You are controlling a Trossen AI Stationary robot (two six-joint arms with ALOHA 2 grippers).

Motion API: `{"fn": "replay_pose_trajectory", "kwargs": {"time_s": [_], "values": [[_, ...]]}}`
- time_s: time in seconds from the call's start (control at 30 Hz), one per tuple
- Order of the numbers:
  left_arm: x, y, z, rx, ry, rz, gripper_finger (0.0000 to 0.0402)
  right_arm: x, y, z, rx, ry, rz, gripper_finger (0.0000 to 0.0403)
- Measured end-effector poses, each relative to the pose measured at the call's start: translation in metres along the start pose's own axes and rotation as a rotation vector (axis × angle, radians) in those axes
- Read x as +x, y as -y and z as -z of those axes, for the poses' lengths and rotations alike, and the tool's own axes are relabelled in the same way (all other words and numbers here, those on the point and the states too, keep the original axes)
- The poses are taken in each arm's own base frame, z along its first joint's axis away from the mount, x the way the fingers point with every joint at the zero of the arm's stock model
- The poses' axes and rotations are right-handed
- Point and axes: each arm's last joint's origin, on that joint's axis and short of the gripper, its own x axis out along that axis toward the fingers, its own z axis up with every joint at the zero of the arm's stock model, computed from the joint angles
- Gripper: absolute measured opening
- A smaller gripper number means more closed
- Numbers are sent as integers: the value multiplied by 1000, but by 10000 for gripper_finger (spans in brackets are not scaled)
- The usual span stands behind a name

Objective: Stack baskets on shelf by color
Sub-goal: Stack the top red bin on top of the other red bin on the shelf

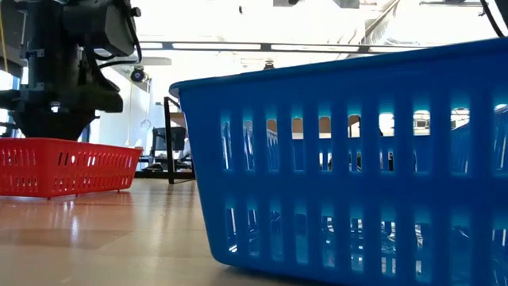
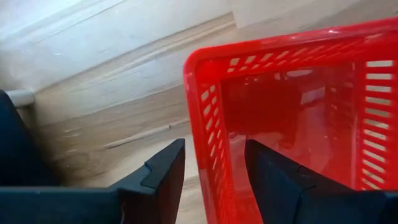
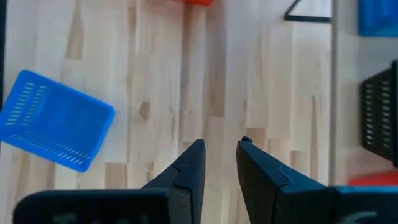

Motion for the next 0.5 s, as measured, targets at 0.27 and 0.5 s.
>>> {"fn": "replay_pose_trajectory", "kwargs": {"time_s": [0.27, 0.5], "values": [[0, 0, -1, -50, 30, 1, 85, -2, -24, 0, -57, 15, -28, 79], [0, 1, -2, -53, 57, 3, 7, -4, -39, -1, -26, 31, -47, 79]]}}
